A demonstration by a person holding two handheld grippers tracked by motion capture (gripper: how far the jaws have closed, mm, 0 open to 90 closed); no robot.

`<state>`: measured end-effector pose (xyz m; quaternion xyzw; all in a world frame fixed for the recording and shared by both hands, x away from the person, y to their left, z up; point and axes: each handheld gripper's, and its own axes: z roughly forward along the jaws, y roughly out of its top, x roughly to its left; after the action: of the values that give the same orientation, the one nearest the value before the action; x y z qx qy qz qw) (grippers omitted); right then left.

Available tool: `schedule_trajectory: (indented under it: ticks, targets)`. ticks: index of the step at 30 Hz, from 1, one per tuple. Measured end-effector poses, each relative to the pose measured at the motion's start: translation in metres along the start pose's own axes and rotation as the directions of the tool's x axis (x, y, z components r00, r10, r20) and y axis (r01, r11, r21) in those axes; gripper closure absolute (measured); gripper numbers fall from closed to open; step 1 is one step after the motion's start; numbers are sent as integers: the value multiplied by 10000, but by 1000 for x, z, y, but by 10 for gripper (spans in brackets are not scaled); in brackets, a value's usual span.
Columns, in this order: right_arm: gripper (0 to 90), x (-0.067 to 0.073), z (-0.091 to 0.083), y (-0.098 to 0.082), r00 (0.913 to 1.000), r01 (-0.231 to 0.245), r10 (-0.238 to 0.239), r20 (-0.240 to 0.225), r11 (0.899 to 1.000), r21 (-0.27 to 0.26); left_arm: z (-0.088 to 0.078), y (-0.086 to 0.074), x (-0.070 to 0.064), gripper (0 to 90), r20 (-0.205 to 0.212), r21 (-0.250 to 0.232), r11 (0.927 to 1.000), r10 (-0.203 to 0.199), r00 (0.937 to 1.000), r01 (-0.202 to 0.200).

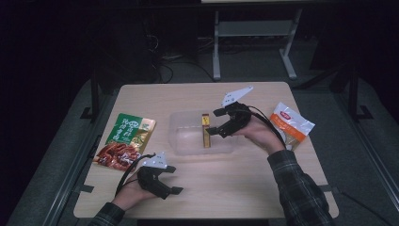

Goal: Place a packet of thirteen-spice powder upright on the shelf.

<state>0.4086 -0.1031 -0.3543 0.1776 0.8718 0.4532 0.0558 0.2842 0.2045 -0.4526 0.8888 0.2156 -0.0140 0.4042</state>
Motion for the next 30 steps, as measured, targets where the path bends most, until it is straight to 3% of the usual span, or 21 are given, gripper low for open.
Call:
schedule_trajectory:
  ticks: [8, 16, 28, 30]
  targets:
    - [178, 27, -8, -20, 9976, -93, 86, 686, 9999, 90, 0, -1, 1, 151, -65, 182, 9997, 192, 9998, -191]
    - [183, 52, -17, -42, 9917, -249, 286, 1250, 9992, -314, 0, -2, 2, 153, -135, 191, 9997, 169, 9998, -166]
    - [183, 80, -23, -87, 9875, -657, 660, 1434, 9978, -69, -1, -3, 1, 154, -286, 357, 9992, 168, 9994, -157]
    - [183, 86, -24, -95, 9856, -910, 912, 1421, 9958, -80, -1, -4, 0, 154, -359, 261, 9996, 93, 9993, -83]
